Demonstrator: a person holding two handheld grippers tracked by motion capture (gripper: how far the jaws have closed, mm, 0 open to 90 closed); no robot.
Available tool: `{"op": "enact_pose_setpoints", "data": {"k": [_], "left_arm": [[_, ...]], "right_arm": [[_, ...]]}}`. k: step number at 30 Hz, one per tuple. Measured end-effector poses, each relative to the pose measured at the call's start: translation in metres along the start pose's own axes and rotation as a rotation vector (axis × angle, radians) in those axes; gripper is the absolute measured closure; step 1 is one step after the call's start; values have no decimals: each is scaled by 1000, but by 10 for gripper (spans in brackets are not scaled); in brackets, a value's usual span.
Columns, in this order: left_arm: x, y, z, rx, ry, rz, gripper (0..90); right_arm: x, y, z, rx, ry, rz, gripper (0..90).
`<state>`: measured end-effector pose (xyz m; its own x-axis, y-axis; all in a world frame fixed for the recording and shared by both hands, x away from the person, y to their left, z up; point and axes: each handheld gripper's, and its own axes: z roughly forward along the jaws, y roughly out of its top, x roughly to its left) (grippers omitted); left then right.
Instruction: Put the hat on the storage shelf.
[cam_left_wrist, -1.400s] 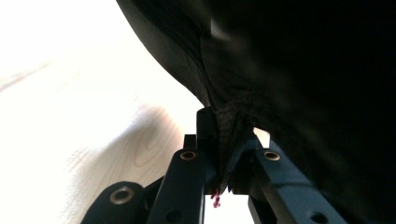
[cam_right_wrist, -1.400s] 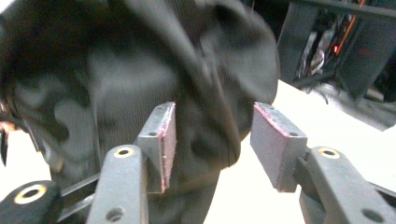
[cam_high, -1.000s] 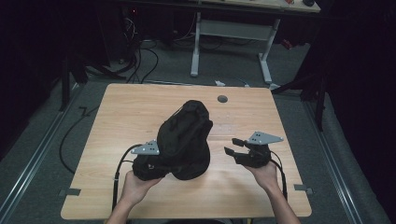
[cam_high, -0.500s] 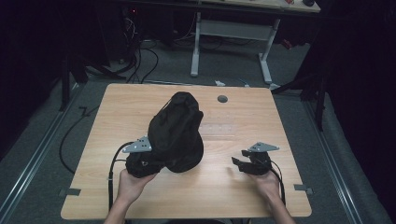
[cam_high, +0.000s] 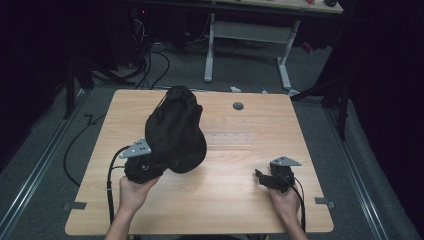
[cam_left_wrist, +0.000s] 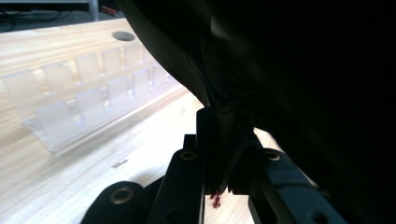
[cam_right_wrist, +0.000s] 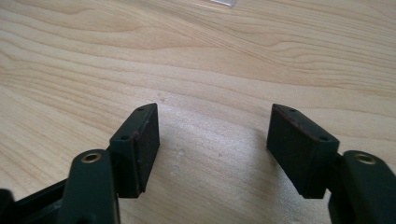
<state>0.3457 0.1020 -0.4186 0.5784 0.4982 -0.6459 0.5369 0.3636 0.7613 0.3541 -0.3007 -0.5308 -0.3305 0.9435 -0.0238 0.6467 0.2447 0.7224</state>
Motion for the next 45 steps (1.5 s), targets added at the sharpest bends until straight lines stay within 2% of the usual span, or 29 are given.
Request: {"op": "enact_pose_setpoints", "data": {"k": [3,8,9,13,21,23,30,33,38,45], "left_arm": [[3,6,0,-24,32,13,859],[7,13,3,-45,63,23,859],[8,17,4,-53,85,34,860],[11,25,8,-74,117,50,859],[20,40,15,-105,177,60,859],[22,42,18,-108,198,71,859],[27,47,28,-109,229,84,859],[30,47,36,-101,259,110,859],[34,47,46,-98,290,127,859],[41,44,56,-92,326,128,859]], "right_arm": [[-1,0,0,1,-5,14,311],[-1,0,0,0,-7,13,312],[-1,0,0,0,-7,13,311],[-1,0,0,0,-8,12,312],[0,-1,0,0,-8,13,312],[0,-1,0,0,-8,14,312],[0,-1,-1,0,-8,16,312],[0,-1,-1,0,-8,16,312],[0,-1,-1,0,-8,16,312],[0,-1,-1,0,-8,15,311]]}}
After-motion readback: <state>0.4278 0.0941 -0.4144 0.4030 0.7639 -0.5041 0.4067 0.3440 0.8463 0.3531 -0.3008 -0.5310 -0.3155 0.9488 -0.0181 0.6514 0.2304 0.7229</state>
